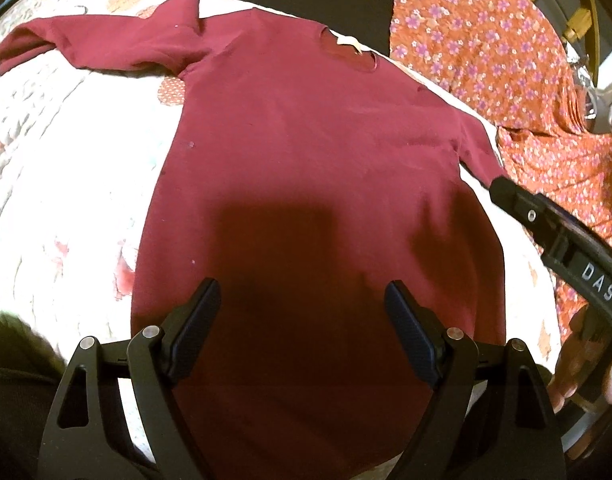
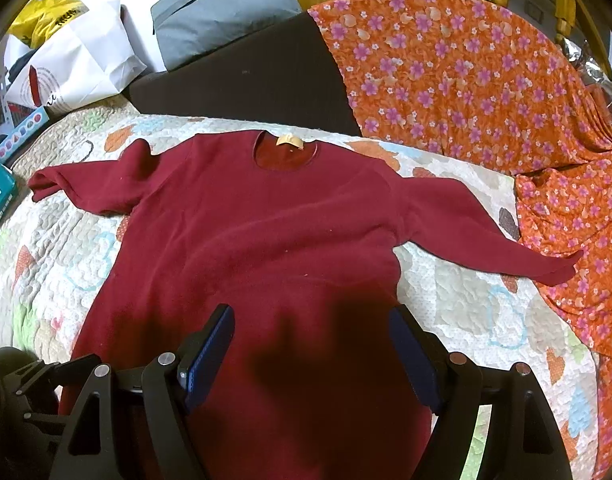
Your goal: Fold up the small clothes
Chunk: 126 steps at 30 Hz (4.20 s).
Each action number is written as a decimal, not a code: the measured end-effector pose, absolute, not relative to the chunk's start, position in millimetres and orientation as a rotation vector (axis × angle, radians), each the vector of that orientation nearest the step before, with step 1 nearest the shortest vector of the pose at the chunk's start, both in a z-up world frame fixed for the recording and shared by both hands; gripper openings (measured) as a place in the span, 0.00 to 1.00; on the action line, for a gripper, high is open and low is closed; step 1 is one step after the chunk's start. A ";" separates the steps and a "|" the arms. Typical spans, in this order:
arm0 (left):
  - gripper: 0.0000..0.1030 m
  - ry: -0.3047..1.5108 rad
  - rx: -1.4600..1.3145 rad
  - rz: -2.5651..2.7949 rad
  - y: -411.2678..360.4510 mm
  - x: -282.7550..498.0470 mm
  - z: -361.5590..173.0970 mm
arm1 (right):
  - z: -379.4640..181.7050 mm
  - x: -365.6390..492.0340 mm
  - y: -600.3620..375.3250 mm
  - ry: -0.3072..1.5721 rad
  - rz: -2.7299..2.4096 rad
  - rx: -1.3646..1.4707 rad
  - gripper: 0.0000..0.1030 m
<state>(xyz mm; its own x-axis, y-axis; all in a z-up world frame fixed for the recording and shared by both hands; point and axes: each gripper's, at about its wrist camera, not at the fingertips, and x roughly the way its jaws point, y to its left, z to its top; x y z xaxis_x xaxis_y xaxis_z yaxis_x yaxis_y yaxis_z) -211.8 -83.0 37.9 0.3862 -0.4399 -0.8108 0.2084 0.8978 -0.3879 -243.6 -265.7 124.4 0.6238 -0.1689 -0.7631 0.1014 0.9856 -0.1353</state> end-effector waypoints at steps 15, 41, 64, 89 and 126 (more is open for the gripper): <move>0.81 1.132 -0.308 -0.425 -69.9 -202.3 37.7 | 119.8 -242.7 -258.7 0.900 -0.140 -0.091 0.75; 0.82 1.059 -0.024 -0.586 -135.7 -245.4 38.7 | 115.7 -244.4 -261.4 0.909 -0.136 -0.082 0.75; 0.82 1.146 -0.033 -0.681 -148.8 -253.0 26.1 | 105.5 -246.9 -273.6 0.959 -0.139 -0.085 0.75; 0.82 1.087 -0.052 -0.589 -126.5 -241.2 37.6 | 104.7 -252.1 -284.4 0.969 -0.169 -0.106 0.75; 0.82 0.914 -0.009 0.018 12.4 -92.0 56.4 | 73.3 -216.6 -300.0 0.994 -0.019 0.057 0.75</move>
<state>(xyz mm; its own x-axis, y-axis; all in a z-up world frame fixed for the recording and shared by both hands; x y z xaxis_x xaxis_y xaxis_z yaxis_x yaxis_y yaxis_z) -92.0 12.4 56.4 0.6105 0.0116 -0.7920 -0.0195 0.9998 -0.0004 -216.6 -300.0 73.3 0.5454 0.0099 -0.8381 0.0420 0.9983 0.0392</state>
